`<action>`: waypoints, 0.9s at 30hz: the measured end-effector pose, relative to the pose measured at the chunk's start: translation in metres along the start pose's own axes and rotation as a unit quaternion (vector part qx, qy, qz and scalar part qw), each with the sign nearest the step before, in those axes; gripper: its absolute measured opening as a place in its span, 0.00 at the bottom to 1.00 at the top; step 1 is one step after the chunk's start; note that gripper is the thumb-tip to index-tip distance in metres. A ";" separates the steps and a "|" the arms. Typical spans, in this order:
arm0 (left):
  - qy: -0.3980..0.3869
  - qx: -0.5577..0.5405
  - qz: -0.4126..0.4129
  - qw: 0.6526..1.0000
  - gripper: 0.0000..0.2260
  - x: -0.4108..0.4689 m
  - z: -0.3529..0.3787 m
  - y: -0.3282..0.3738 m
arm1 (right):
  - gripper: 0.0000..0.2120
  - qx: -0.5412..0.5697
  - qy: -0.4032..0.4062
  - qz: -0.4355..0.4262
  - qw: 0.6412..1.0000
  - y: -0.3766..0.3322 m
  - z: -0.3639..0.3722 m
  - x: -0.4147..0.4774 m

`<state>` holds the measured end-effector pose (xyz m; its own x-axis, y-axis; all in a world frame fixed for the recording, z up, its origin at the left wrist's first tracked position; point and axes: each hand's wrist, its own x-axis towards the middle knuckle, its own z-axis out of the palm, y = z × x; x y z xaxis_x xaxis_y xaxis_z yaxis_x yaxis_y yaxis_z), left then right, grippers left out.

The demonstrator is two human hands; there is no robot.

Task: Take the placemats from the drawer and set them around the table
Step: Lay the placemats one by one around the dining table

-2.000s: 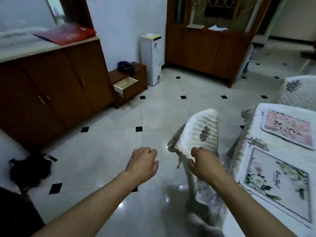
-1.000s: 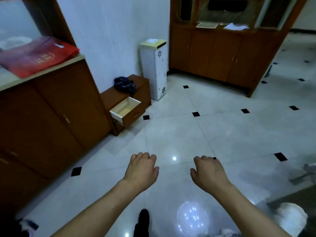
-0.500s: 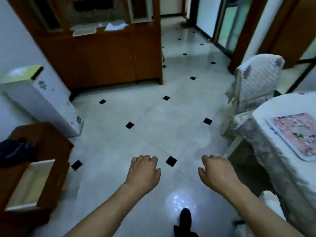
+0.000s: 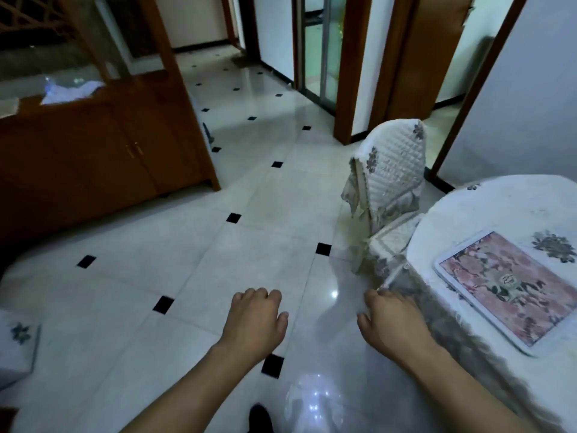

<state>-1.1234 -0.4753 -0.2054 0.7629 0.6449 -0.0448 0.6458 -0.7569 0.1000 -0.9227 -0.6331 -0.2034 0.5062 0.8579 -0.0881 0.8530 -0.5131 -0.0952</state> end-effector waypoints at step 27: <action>-0.124 0.029 0.489 0.863 0.14 0.401 0.102 0.374 | 0.13 0.105 0.000 0.553 0.827 0.333 0.042 0.073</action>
<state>-0.5729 -0.5109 -0.2872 0.9228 -0.3417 -0.1780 -0.3152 -0.9352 0.1612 -0.6069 -0.7421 -0.2834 0.9617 -0.1384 -0.2366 -0.1718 -0.9769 -0.1269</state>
